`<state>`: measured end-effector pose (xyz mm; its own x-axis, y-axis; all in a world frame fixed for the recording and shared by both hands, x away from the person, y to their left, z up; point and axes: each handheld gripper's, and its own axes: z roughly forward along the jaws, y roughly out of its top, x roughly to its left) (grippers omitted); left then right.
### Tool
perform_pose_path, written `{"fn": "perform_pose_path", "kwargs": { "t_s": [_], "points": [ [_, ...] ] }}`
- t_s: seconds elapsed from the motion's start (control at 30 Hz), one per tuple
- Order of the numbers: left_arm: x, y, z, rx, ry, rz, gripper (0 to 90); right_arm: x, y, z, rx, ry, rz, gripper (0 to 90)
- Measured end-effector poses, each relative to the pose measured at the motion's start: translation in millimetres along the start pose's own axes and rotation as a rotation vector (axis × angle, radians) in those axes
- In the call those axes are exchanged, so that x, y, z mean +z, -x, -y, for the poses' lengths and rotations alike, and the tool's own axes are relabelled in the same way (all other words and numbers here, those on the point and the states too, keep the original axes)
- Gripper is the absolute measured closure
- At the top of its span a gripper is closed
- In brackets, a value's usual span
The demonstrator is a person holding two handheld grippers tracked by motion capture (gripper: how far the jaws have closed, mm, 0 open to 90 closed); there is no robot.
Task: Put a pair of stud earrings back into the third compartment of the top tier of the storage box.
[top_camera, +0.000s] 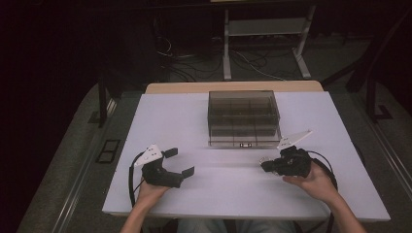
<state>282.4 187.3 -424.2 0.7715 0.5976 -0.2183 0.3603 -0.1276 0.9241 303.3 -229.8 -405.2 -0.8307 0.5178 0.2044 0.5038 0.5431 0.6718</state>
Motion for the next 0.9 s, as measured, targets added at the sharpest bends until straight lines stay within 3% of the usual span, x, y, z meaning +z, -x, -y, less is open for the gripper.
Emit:
{"fn": "perform_pose_path", "kwargs": {
  "t_s": [0.9],
  "points": [
    [-3.0,0.4,0.4,-0.01,0.011,-0.01,0.0,-34.4,-2.7,-25.2,-0.022,0.03,0.0,85.0]
  ]
}}
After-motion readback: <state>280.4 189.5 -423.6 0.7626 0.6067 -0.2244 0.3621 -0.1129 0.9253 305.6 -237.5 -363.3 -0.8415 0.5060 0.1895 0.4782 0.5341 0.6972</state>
